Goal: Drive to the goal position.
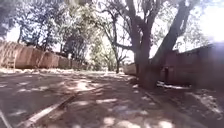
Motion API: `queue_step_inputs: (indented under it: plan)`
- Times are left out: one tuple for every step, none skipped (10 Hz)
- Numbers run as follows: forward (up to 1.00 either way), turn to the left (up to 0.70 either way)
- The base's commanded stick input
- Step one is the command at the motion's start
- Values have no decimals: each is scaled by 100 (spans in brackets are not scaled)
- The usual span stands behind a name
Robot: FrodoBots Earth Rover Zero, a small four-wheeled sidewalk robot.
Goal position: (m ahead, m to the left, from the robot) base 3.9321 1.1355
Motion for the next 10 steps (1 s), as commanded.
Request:
queue_step_inputs:
  plan:
    - [70, 0]
    - [70, 0]
    - [70, 0]
    - [70, 0]
    - [70, 0]
    - [70, 0]
    - [70, 0]
    - [70, 0]
    - [70, 0]
    - [70, 0]
